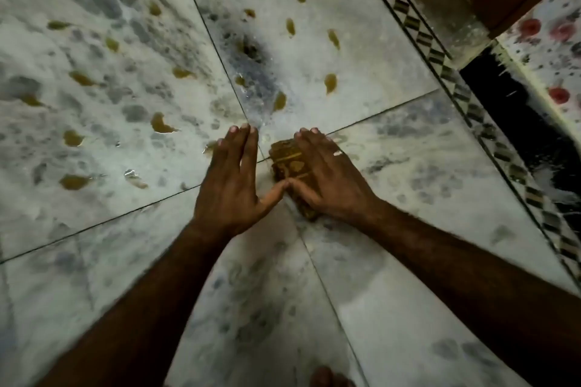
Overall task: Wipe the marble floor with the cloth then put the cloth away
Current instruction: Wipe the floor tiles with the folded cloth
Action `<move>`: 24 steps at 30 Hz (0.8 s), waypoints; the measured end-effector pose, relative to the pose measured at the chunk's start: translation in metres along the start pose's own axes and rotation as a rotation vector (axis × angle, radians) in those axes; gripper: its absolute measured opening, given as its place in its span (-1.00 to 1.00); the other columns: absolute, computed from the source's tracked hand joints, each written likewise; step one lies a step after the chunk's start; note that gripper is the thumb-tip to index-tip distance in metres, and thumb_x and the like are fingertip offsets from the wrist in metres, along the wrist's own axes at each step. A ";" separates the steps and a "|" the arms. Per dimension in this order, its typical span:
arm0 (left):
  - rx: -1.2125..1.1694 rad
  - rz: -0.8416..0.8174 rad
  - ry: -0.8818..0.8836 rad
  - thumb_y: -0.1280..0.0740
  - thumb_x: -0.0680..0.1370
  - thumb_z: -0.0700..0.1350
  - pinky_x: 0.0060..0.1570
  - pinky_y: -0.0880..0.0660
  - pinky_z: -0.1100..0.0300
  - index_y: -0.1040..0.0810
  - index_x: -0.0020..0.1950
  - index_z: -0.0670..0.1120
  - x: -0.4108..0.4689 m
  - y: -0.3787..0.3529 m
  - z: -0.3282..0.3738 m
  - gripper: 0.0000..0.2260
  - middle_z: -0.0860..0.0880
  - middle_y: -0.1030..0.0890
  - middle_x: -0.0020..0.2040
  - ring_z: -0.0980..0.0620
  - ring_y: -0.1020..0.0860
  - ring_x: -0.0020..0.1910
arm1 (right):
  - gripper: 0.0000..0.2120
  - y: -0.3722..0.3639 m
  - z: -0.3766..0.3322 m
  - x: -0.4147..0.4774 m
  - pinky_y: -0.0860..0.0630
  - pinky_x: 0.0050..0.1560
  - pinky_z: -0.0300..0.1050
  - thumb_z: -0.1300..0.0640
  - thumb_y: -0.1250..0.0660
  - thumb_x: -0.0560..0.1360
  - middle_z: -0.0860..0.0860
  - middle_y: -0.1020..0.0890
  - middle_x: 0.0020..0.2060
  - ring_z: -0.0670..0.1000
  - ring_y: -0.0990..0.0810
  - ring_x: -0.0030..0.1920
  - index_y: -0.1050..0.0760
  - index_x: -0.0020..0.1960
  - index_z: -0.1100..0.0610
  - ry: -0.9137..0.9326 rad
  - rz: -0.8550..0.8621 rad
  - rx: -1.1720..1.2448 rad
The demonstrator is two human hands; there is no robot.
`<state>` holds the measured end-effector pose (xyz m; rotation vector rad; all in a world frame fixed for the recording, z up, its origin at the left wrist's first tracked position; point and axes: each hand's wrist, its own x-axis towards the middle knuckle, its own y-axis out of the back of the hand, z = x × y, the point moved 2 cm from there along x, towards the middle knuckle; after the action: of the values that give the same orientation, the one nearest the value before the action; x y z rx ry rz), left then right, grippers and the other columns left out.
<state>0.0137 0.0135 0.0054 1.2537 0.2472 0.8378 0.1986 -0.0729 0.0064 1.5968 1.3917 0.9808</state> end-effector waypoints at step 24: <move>0.204 -0.126 0.141 -0.18 0.64 0.25 0.58 -0.14 -0.13 -0.16 0.62 -0.25 -0.050 -0.073 -0.014 -0.26 -0.21 -0.17 0.64 -0.14 -0.12 0.64 | -0.29 -0.061 0.019 0.005 -0.07 0.62 0.26 -0.27 0.02 0.66 0.17 -0.14 0.66 0.15 -0.06 0.67 -0.06 0.68 0.11 -0.013 -0.096 -0.322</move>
<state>0.0015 -0.0147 -0.0790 1.3544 0.5307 0.8078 0.1927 -0.0643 -0.0561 1.2851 1.2187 1.0738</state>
